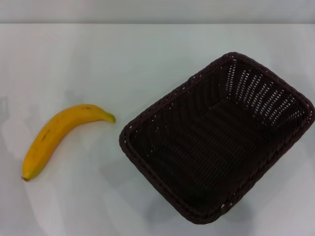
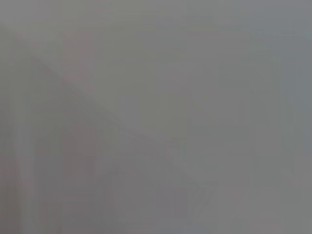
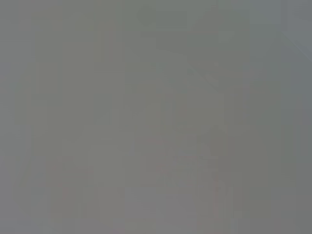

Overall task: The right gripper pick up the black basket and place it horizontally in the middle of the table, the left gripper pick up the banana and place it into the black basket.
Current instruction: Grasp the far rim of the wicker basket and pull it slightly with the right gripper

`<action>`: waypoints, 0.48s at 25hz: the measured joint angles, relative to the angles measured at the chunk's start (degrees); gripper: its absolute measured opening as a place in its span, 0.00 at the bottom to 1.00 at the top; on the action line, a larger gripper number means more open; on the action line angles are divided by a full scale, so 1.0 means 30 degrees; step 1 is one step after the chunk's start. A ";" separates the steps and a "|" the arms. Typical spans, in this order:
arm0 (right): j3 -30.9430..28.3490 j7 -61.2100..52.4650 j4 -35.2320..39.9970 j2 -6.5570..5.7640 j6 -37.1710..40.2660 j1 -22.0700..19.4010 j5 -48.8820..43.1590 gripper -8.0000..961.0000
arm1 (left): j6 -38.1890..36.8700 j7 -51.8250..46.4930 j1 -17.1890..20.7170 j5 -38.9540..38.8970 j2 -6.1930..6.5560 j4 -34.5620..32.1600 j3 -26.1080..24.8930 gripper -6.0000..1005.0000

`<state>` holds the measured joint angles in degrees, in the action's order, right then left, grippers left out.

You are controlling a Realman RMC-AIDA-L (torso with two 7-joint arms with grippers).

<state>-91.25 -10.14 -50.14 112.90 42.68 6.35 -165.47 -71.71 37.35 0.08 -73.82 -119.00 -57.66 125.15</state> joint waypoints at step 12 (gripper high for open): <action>-0.0277 0.0007 -0.1984 -0.0381 -0.2821 -0.0090 -0.0478 0.86 | 0.0004 -0.0210 0.0000 -0.0084 -0.0026 0.0213 0.0030 0.88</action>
<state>-92.08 -10.12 -56.10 111.76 34.21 6.08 -166.91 -71.70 36.72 0.08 -74.07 -119.08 -57.03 125.24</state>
